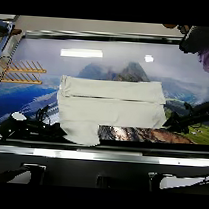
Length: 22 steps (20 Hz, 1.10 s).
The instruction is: Fold the clothes and pants, and hang the long-sleeved shirts on hangers.
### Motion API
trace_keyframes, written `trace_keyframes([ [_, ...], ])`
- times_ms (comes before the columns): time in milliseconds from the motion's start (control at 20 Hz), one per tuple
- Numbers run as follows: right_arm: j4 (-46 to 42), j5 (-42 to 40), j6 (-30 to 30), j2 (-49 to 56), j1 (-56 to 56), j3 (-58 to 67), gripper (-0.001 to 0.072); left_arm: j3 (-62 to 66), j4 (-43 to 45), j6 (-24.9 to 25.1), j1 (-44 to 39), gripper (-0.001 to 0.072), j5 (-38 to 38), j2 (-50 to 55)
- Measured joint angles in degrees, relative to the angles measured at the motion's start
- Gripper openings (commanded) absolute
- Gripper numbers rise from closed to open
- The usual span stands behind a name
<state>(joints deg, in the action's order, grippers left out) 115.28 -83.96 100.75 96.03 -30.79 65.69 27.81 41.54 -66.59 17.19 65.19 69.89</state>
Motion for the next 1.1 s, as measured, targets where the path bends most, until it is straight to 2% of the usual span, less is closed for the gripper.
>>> trace_keyframes([
  [50, 0.2, 0.9, 0.2, 0.0, 0.0, -0.3, 0.0051, 0.0, 0.0, 0.0, 0.0, 0.0017, -0.2, 0.0],
  [100, 0.6, 1.7, 0.4, -0.2, 0.0, -0.5, 0.0036, 0.0, 0.0, -0.1, 0.0, 0.0016, -0.2, 0.0],
  [350, 2.4, 4.5, 0.6, -3.7, 0.0, -1.0, 0.0035, 1.6, 0.4, -1.8, 0.0, 0.0014, 3.1, -1.2],
  [650, 1.6, -3.0, -2.5, -10.5, 1.6, -1.1, 0.0034, 3.3, 7.1, -10.1, 0.0, 0.0014, 9.5, -12.0],
  [900, -4.7, -9.4, -7.3, -16.8, 9.8, -1.9, 0.0034, 3.6, 11.7, -17.7, 0.0, 0.0014, 13.3, -26.3],
  [1100, -7.0, -10.9, -11.3, -22.1, 14.5, -2.2, 0.0034, 3.7, 12.7, -21.8, 0.0, 0.0014, 15.3, -32.8],
])
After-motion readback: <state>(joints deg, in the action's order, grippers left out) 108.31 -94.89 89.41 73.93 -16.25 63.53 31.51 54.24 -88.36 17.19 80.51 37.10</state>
